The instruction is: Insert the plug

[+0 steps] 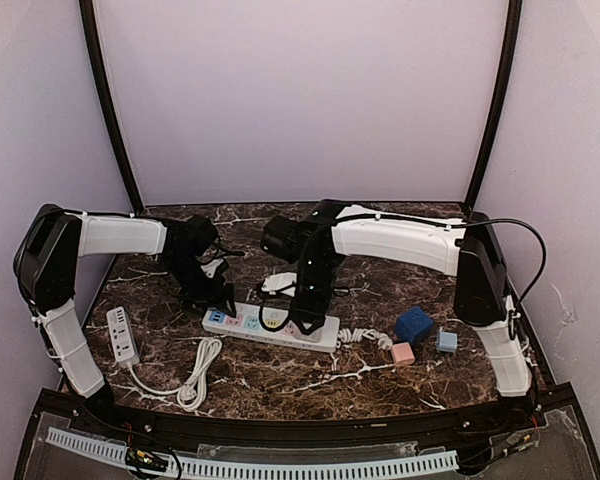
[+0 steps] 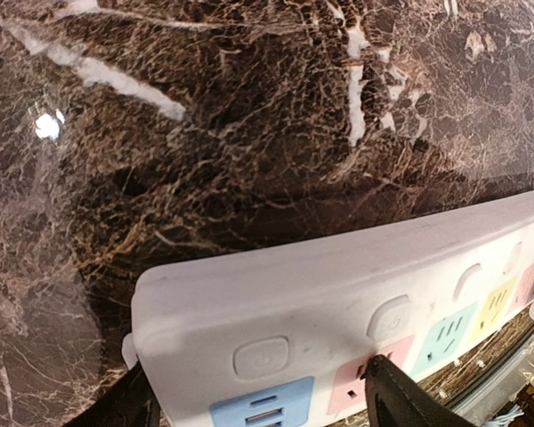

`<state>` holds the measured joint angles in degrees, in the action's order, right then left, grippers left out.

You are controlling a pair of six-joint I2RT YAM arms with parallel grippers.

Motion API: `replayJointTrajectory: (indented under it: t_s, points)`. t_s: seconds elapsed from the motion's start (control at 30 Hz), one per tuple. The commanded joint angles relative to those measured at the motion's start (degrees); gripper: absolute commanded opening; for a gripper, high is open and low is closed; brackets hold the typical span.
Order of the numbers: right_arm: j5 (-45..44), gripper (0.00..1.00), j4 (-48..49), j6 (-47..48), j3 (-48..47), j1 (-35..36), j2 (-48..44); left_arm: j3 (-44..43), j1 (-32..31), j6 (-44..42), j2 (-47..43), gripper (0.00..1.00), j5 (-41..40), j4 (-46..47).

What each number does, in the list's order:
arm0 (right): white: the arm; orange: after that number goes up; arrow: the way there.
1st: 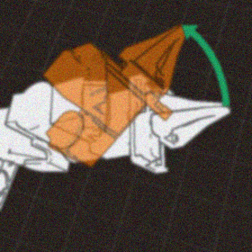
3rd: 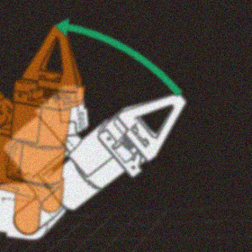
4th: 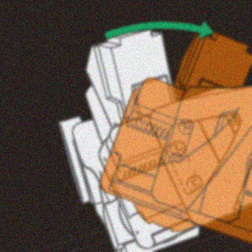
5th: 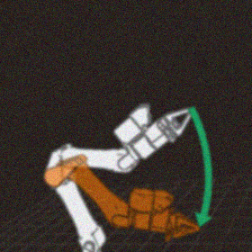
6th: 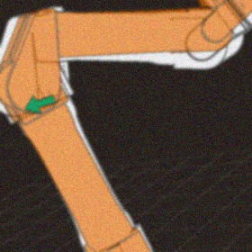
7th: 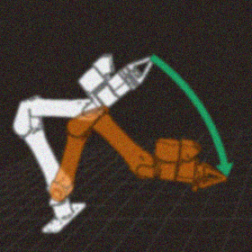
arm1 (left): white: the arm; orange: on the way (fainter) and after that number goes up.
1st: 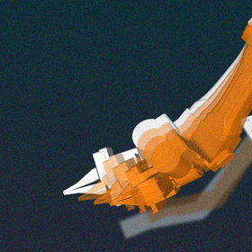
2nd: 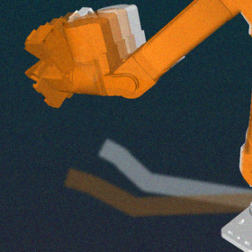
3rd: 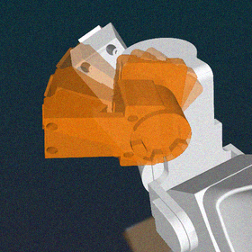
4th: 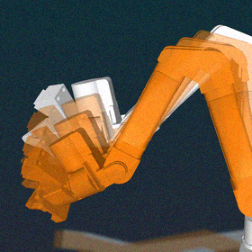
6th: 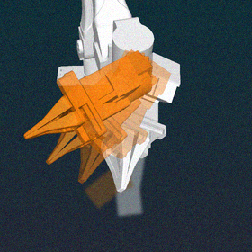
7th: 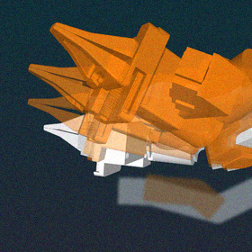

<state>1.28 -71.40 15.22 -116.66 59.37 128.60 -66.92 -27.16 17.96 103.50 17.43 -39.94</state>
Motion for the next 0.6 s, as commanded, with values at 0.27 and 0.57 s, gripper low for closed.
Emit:
replayJointTrajectory:
  t_s: [0.27,0.57]
  points:
    - [2.46,0.0,10.23,-3.91,-0.39,1.28,9.04,-0.29,-1.41,-3.06,3.99,0.77,5.58,-1.82]
    - [1.91,0.0,10.63,-3.54,1.66,1.34,8.2,-1.52,-1.41,-3.8,4.93,0.76,5.68,-2.63]
